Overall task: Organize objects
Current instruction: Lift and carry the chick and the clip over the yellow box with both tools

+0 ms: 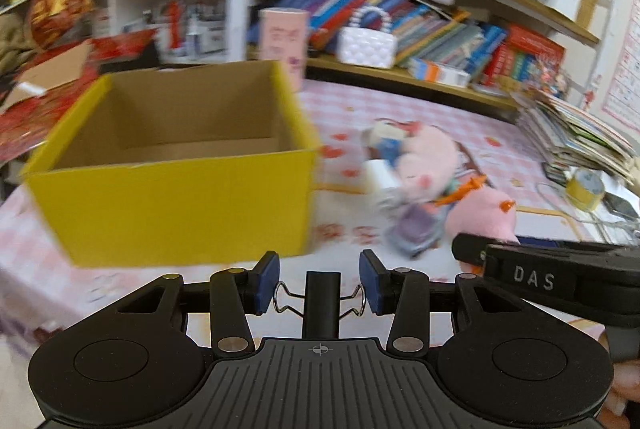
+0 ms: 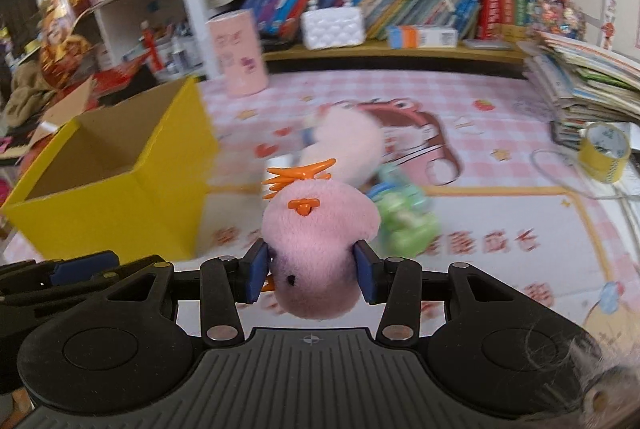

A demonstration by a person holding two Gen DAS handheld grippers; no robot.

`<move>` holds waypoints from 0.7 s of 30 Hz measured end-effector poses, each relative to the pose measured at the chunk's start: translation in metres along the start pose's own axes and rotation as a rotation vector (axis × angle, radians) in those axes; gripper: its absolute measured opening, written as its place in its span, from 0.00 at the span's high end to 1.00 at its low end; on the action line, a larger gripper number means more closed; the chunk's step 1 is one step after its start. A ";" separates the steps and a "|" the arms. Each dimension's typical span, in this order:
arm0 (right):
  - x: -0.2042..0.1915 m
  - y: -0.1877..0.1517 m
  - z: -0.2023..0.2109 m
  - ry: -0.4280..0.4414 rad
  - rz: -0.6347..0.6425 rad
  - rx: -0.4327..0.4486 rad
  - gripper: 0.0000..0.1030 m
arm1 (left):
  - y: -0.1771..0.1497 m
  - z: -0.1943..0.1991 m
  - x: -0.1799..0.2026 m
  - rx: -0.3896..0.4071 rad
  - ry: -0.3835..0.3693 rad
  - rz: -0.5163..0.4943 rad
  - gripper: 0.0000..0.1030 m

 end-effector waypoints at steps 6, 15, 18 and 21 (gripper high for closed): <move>-0.064 -0.023 0.006 0.069 0.054 -0.046 0.59 | -0.014 0.031 -0.056 0.006 0.067 0.041 0.59; -0.130 -0.053 0.016 0.123 0.061 -0.067 0.59 | -0.032 0.067 -0.113 0.012 0.113 0.052 0.59; -0.142 -0.057 0.019 0.126 0.056 -0.069 0.59 | -0.032 0.076 -0.125 0.028 0.120 0.055 0.59; -0.152 -0.058 0.022 0.126 0.064 -0.069 0.59 | -0.031 0.084 -0.135 0.046 0.120 0.063 0.59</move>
Point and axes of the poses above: each gripper's, at about its wrist camera, not at the fingertips, and z roughly against the way its jaws point, x to its right, y to its top, the point moved 4 cm from there along -z, roughly the way its jaws point, and after that the axes turned 6 degrees about x, right-handed, at the moved point
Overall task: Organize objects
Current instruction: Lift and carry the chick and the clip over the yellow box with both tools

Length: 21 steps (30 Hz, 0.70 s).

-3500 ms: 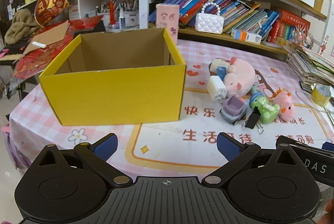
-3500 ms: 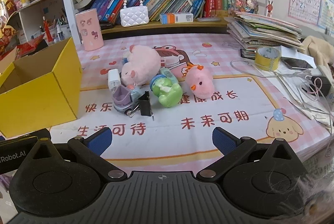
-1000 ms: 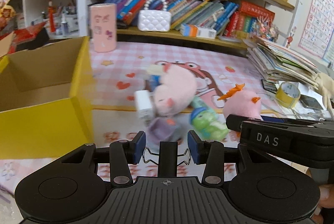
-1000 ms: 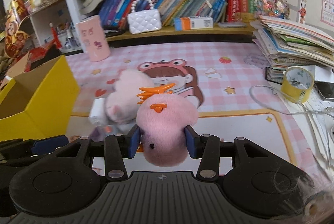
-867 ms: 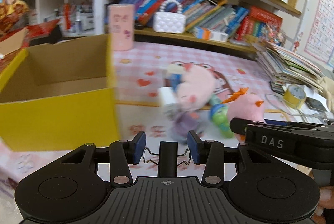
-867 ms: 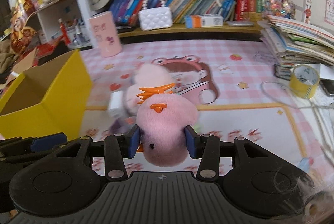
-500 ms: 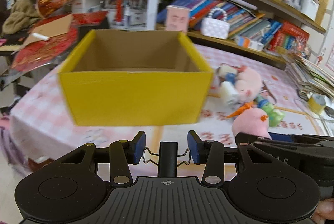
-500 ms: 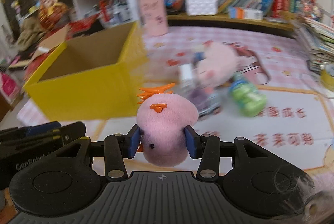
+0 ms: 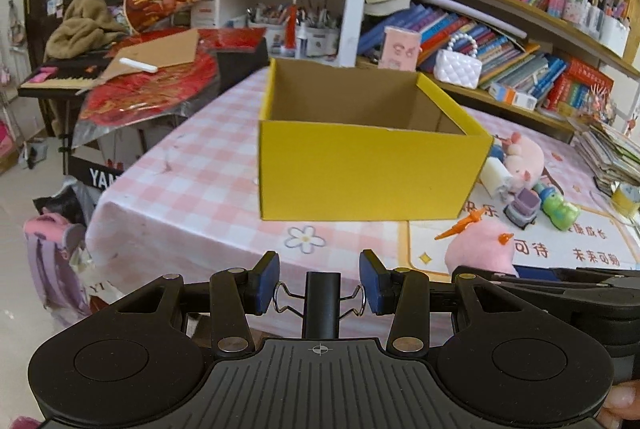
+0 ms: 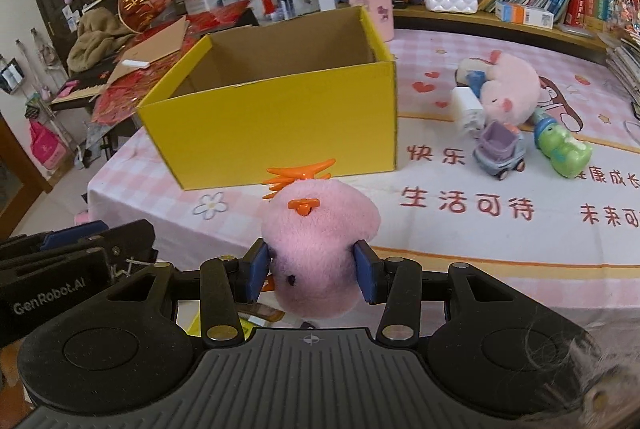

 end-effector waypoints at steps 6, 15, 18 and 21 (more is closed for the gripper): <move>-0.014 0.003 0.005 -0.011 0.020 0.016 0.59 | 0.005 0.007 -0.010 0.025 -0.019 0.016 0.59; -0.019 0.010 0.009 -0.026 0.043 0.058 0.59 | 0.025 0.011 -0.016 0.081 -0.042 0.032 0.59; -0.019 0.022 0.009 -0.028 0.043 0.090 0.59 | 0.038 0.010 -0.016 0.111 -0.054 0.051 0.59; -0.016 0.041 0.009 -0.029 0.029 0.138 0.59 | 0.058 0.009 -0.014 0.157 -0.063 0.053 0.59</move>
Point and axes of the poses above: each gripper's, at about its wrist camera, not at the fingertips, and z roughly against the way its jaws point, x to its right, y to its top, the point moved 4 cm from there along -z, roughly the way its jaws point, and after that the axes turned 6 degrees about x, right-handed, at the moved point
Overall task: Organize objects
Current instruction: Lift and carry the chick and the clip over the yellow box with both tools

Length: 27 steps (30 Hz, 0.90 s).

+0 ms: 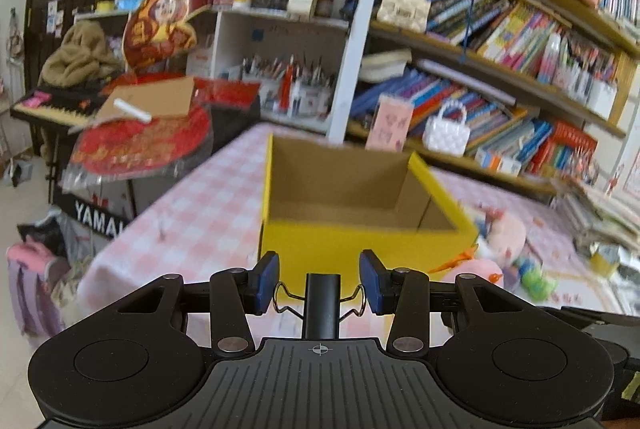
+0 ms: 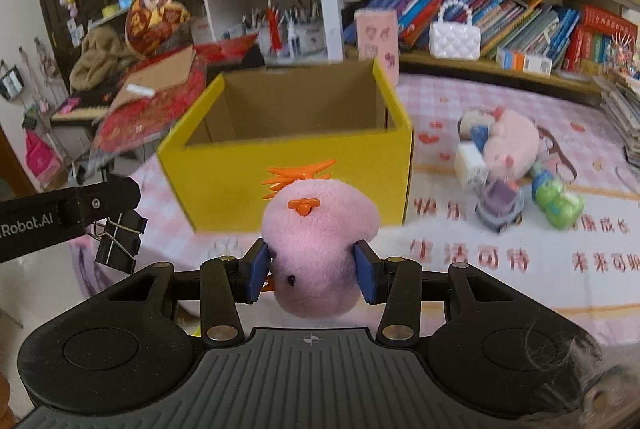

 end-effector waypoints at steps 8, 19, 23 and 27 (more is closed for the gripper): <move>0.006 0.061 -0.022 0.021 0.014 0.126 0.59 | 0.052 -0.028 0.012 0.113 -0.018 -0.006 0.59; 0.024 0.101 -0.101 0.079 0.117 0.072 0.59 | 0.065 -0.104 0.024 0.070 0.023 -0.022 0.59; 0.028 0.101 -0.133 0.090 0.182 0.025 0.59 | 0.061 -0.136 0.025 0.025 0.056 -0.036 0.59; 0.030 0.098 -0.164 0.111 0.243 -0.034 0.59 | 0.055 -0.160 0.023 -0.020 0.087 -0.047 0.59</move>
Point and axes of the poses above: each gripper's, at about its wrist camera, not at the fingertips, and z roughly against the way its jaws point, x to its right, y to its top, the point moved 4 cm from there along -z, roughly the way its jaws point, and after that the axes turned 6 degrees about x, right-handed, at the moved point
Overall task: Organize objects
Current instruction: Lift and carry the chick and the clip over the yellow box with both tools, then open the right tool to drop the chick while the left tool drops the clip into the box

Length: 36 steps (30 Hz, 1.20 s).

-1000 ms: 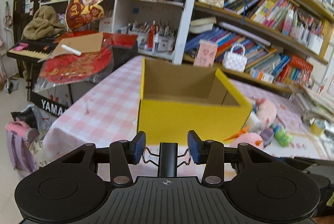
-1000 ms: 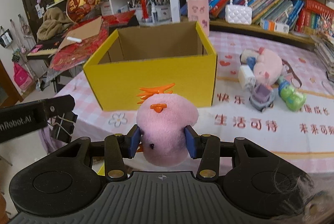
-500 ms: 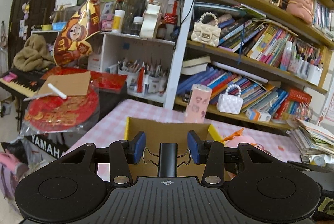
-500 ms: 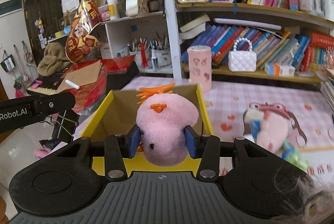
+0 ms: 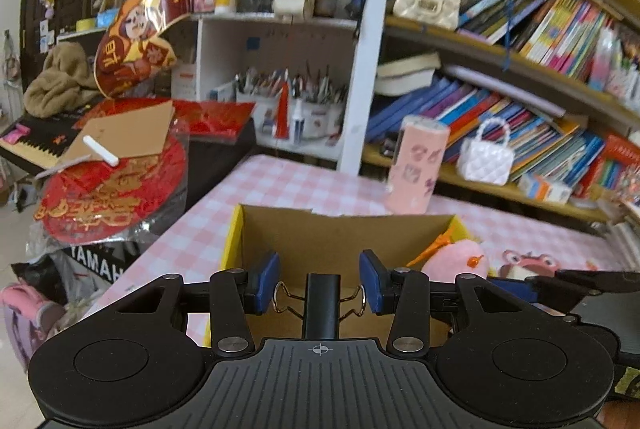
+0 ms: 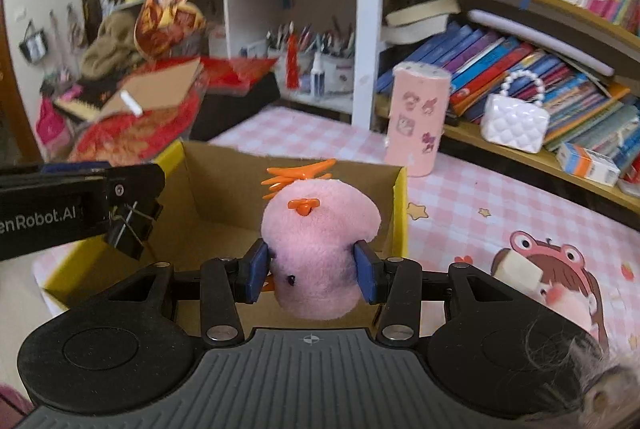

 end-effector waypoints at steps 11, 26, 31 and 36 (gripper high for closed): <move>-0.002 0.004 -0.055 0.103 0.171 -0.130 0.59 | -0.011 -0.043 -0.001 -0.088 0.071 -0.027 0.59; -0.016 -0.004 -0.076 0.174 0.293 -0.257 0.59 | -0.029 -0.057 0.000 -0.145 0.106 -0.048 0.58; -0.015 -0.002 -0.074 0.165 0.284 -0.234 0.56 | -0.028 -0.056 0.000 -0.143 0.089 -0.047 0.58; -0.012 0.003 -0.065 0.160 0.272 -0.165 0.37 | -0.023 -0.044 -0.002 -0.100 0.073 -0.003 0.57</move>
Point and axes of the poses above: each gripper's, at about its wrist camera, not at the fingertips, and z roughly against the way its jaws point, x to its right, y to its top, the point moved 4 cm from there along -z, roughly the way its jaws point, and after that the axes turned 6 degrees about x, right-handed, at the moved point
